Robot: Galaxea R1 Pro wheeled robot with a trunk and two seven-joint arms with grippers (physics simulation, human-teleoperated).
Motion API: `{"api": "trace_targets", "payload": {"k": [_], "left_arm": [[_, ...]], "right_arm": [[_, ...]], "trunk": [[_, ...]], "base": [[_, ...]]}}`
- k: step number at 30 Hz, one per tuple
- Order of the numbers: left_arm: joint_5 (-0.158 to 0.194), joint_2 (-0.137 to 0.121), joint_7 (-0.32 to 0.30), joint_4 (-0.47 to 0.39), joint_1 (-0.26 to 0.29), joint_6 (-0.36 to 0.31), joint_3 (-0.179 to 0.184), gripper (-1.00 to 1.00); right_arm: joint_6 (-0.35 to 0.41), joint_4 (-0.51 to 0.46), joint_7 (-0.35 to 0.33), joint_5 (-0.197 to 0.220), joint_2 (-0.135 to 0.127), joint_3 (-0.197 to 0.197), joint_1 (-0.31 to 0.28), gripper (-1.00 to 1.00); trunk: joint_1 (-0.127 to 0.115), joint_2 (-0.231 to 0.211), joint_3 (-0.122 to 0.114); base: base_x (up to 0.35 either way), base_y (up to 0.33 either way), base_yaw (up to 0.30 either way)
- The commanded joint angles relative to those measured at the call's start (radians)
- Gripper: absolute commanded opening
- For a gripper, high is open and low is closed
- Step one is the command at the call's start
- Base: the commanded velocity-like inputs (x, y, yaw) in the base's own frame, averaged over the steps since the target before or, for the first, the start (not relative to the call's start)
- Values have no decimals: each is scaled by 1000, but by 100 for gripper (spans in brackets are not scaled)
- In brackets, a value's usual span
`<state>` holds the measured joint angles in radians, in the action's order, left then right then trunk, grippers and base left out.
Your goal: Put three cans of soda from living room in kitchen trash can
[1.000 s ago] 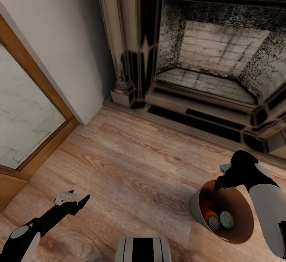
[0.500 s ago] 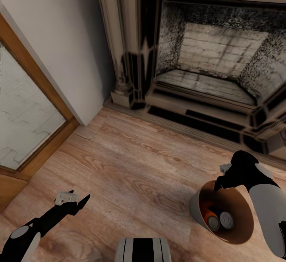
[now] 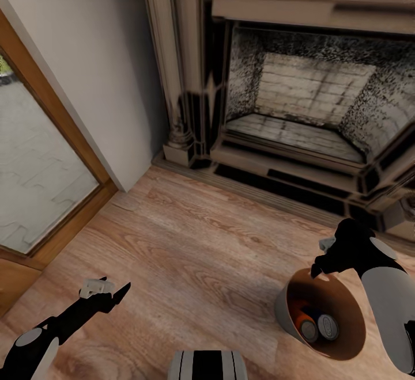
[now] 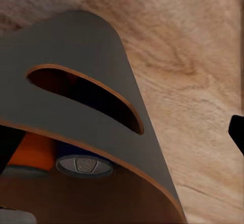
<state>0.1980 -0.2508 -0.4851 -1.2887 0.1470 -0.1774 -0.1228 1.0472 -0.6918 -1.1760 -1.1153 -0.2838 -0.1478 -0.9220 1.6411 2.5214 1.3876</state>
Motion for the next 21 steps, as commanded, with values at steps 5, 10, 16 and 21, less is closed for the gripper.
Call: {"api": "trace_targets", "payload": {"k": [5,10,16,21], "left_arm": [[-1,0,6,0,0,0,1,100],[-1,0,9,13,0,0,1,100],[-2,0,9,24,0,-2,2,100],[-2,0,10,26,0,-2,2,100]], "right_arm": [[0,0,1,-1,0,0,1,100],[0,0,1,-1,0,2,2,100],[0,0,-1,2,-1,-3,3,100],[0,-1,-2,5,-1,-5,3,100]], "trunk": [[-2,-1,-19],[-4,-2,-39],[-7,-4,-62],[-9,-5,-81]], "base": [[0,0,0],[0,0,0],[0,0,0],[0,0,0]]}}
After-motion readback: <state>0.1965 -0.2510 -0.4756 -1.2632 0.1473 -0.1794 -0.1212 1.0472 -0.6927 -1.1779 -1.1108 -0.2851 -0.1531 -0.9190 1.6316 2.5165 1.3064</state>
